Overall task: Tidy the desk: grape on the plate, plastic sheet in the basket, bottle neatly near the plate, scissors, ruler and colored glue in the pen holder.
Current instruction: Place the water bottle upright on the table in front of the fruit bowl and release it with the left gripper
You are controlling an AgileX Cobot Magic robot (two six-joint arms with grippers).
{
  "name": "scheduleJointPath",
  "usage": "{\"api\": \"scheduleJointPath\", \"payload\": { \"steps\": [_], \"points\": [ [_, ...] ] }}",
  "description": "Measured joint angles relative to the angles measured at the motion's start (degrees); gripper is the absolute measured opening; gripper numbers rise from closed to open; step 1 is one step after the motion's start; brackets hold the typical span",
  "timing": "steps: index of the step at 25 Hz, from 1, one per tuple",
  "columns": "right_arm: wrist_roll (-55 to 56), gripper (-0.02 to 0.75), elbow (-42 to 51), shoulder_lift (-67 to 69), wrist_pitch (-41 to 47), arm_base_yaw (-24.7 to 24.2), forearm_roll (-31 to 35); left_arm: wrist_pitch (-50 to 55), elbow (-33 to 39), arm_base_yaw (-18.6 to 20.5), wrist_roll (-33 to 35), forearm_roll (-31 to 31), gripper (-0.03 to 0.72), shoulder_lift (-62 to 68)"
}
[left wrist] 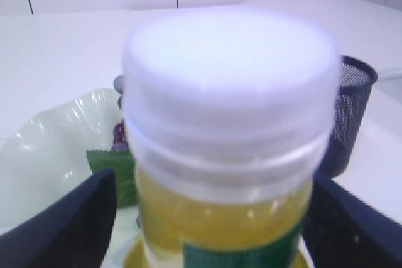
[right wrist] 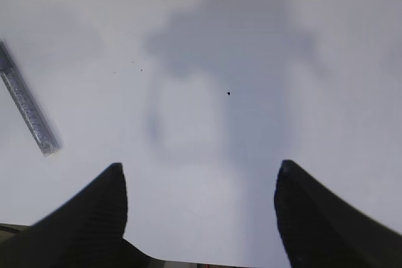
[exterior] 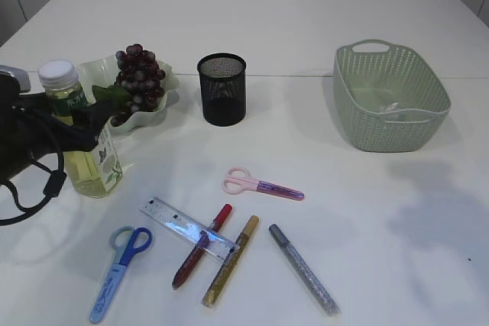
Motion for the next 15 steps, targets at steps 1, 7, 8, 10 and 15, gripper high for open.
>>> {"api": "scheduleJointPath", "payload": {
  "steps": [1, 7, 8, 10, 15],
  "points": [
    [0.00, 0.565, 0.00, 0.00, 0.00, 0.00, 0.00, 0.00, 0.25, 0.00, 0.00, 0.00, 0.670, -1.07],
    [0.00, 0.565, 0.00, 0.00, -0.10, 0.00, 0.00, 0.00, 1.49, 0.00, 0.00, 0.00, 0.669, -8.49],
    [0.00, 0.565, 0.00, 0.00, -0.11, 0.00, 0.00, 0.00, 1.63, 0.00, 0.00, 0.00, 0.669, -9.56],
    [0.00, 0.565, 0.00, 0.00, -0.11, 0.00, 0.00, 0.84, 1.63, 0.00, 0.00, 0.00, 0.666, -12.77],
    [0.00, 0.565, 0.00, 0.00, -0.22, 0.00, 0.00, 13.86, 1.89, 0.00, 0.00, 0.00, 0.652, -20.35]
  ]
}}
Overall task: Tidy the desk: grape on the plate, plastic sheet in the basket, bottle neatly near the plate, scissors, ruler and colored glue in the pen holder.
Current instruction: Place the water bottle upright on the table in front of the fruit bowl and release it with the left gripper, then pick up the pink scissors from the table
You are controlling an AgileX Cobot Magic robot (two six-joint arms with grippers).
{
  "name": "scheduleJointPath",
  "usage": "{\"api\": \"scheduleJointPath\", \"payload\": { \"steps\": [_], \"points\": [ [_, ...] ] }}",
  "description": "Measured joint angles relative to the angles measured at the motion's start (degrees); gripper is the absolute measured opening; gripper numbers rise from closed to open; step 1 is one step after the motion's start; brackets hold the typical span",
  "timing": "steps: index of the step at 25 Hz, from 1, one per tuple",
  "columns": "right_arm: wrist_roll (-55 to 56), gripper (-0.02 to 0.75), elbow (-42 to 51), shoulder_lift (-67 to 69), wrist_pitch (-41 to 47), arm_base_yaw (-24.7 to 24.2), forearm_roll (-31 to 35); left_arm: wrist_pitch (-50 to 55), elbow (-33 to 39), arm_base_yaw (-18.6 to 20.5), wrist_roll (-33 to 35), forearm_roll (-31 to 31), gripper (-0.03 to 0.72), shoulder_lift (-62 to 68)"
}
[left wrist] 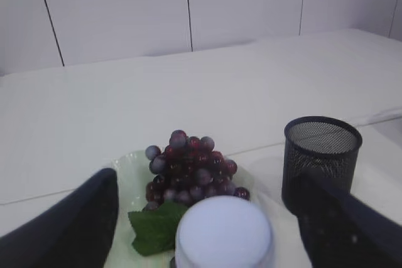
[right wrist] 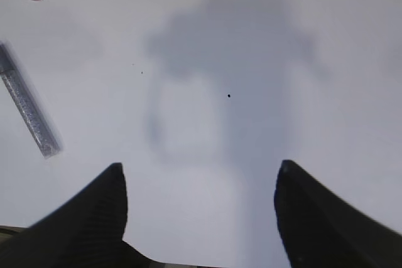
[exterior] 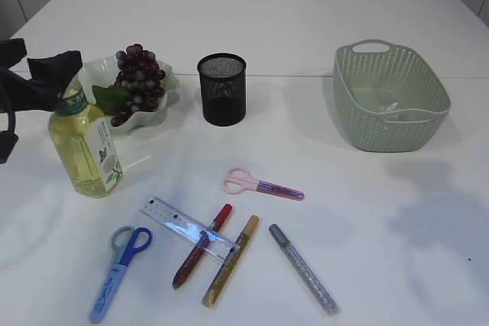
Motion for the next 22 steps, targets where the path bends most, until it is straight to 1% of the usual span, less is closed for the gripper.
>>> {"api": "scheduleJointPath", "payload": {
  "steps": [3, 7, 9, 13, 18, 20, 22],
  "points": [
    [0.00, 0.565, 0.00, 0.00, 0.00, 0.00, 0.13, 9.26, -0.01, 0.00, -1.81, 0.06, 0.617, -6.02],
    [0.00, 0.565, 0.00, 0.00, 0.00, 0.00, 1.97, 25.33, 0.03, 0.00, -5.72, 0.06, 0.503, -13.64],
    [0.00, 0.565, 0.00, 0.00, 0.00, 0.00, 3.11, 32.28, 0.12, 0.00, -6.62, 0.06, 0.473, -17.08],
    [-0.51, 0.565, 0.00, 0.00, 0.00, 0.00, 4.26, 48.49, 0.12, 0.00, -7.12, -0.62, 0.456, -23.20],
    [-0.96, 0.565, 0.00, 0.00, 0.00, 0.00, 5.96, 70.48, -1.86, 0.00, -7.22, -6.18, 0.445, -25.21],
    [-1.59, 0.565, 0.00, 0.00, 0.20, 0.00, 5.96, 77.49, -3.46, 0.00, -7.11, -8.02, 0.444, -25.24],
    [-1.59, 0.565, 0.00, 0.00, 0.32, 0.00, 5.96, 84.77, -5.32, 0.00, -5.14, -9.84, 0.443, -25.34]
  ]
}}
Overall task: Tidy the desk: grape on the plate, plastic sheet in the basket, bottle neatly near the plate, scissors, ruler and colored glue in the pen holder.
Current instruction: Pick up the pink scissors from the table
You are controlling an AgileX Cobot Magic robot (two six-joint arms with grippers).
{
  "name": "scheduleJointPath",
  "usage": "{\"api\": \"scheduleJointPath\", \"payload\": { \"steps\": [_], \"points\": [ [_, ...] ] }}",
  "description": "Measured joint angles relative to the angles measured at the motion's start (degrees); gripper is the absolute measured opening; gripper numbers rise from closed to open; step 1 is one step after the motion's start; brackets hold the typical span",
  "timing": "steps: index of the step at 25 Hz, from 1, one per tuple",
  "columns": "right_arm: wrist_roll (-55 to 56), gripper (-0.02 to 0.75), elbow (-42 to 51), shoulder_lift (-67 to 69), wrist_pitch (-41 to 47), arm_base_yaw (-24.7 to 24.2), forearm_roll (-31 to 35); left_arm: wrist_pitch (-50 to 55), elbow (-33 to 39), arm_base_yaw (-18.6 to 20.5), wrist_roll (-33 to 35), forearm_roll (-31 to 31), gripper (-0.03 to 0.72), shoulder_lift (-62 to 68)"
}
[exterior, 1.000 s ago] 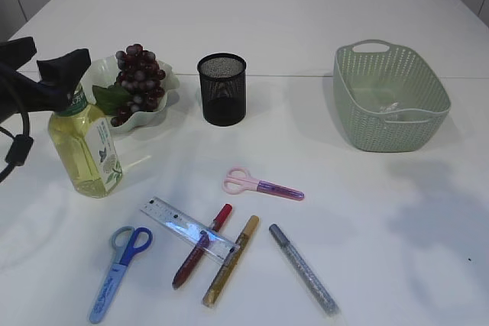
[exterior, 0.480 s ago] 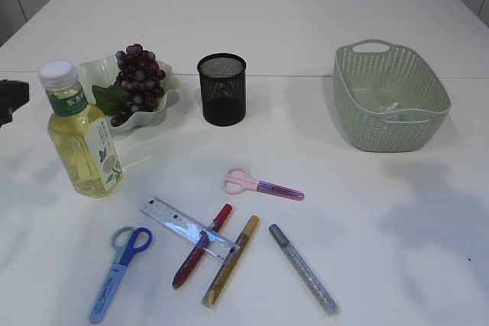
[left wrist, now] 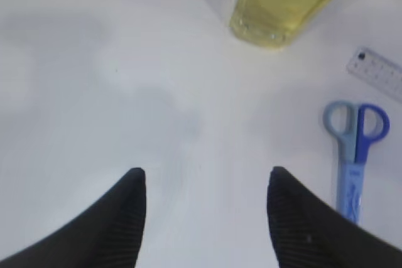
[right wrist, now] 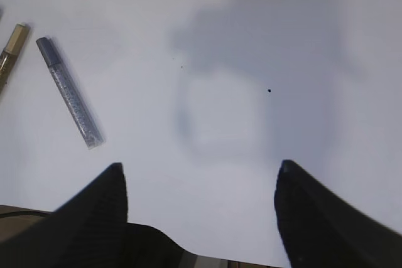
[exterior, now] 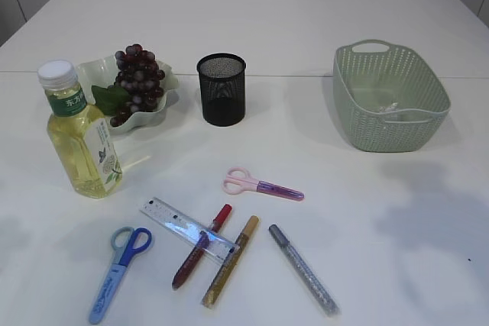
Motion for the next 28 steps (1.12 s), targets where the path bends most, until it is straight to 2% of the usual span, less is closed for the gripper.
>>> {"api": "scheduleJointPath", "payload": {
  "steps": [6, 14, 17, 21, 28],
  "points": [
    [-0.33, 0.563, 0.00, 0.00, 0.00, 0.00, 0.00, 15.58, -6.56, 0.00, 6.35, -4.18, 0.442, 1.22],
    [-1.85, 0.531, -0.10, 0.13, 1.40, 0.00, 0.66, 18.68, -7.57, 0.00, 8.94, -8.97, 0.442, 8.02],
    [-2.48, 0.531, -2.79, 2.30, 3.33, 0.55, 1.46, 17.43, -7.57, 0.00, 9.78, -9.52, 0.442, 8.15],
    [-2.95, 0.531, -9.33, 8.29, 3.58, 5.19, 0.92, 16.80, -7.66, 0.00, 10.10, -9.65, 0.442, 8.15],
    [-4.24, 0.530, -24.95, 25.38, 3.83, 16.72, -4.87, 16.81, -7.66, 0.00, 10.10, -10.06, 0.441, 8.15]
  ]
}}
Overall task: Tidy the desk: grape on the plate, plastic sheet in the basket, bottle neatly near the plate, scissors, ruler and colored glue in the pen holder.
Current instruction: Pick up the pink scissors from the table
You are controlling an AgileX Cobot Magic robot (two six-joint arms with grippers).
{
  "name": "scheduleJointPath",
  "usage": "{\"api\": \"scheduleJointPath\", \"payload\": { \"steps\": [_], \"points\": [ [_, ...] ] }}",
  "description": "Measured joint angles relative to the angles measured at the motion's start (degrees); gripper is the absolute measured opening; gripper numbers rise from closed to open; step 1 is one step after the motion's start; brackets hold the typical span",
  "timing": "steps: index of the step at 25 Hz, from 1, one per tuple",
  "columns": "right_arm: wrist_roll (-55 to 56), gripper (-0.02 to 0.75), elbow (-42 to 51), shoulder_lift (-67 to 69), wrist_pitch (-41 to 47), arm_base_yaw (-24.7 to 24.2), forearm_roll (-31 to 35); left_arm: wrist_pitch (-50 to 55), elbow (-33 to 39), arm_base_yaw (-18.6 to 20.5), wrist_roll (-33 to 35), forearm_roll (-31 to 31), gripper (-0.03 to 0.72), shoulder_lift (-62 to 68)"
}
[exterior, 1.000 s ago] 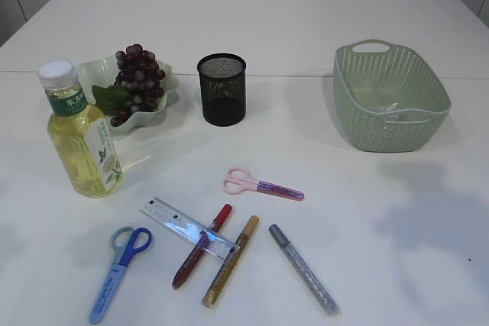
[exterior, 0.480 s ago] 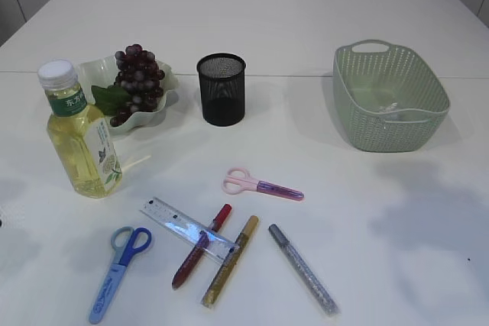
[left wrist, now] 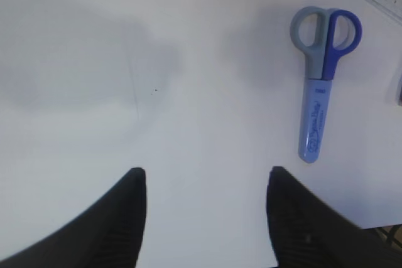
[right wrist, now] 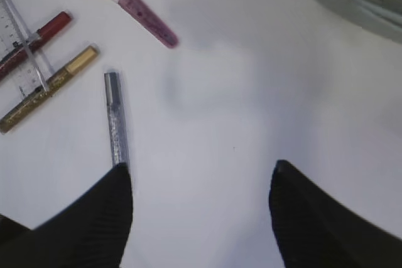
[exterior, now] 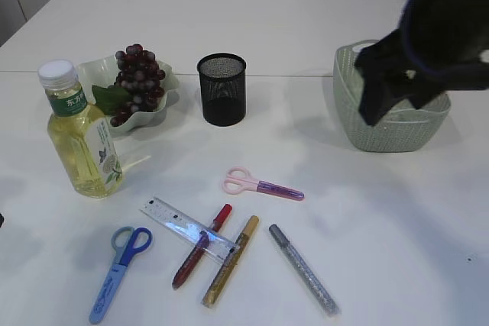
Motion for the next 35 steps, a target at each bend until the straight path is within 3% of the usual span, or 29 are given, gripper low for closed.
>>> {"api": "scheduleJointPath", "payload": {
  "steps": [7, 15, 20, 35],
  "points": [
    [-10.49, 0.527, -12.97, 17.40, -0.11, 3.78, 0.24, -1.02, 0.00, 0.00, 0.00, -0.04, 0.438, 0.00],
    [-34.60, 0.499, -16.47, 26.38, -3.73, 6.87, 6.83, -2.76, 0.00, 0.00, 0.00, -0.13, 0.436, 0.00],
    [-36.71, 0.498, -16.71, 29.52, -7.54, 7.96, 8.46, -2.94, 0.00, 0.00, 0.00, -0.25, 0.425, 0.00],
    [-37.05, 0.494, -21.01, 36.55, -9.55, 8.42, 5.05, -4.41, 0.00, 0.00, 0.00, -2.21, 0.419, 0.00]
  ]
}}
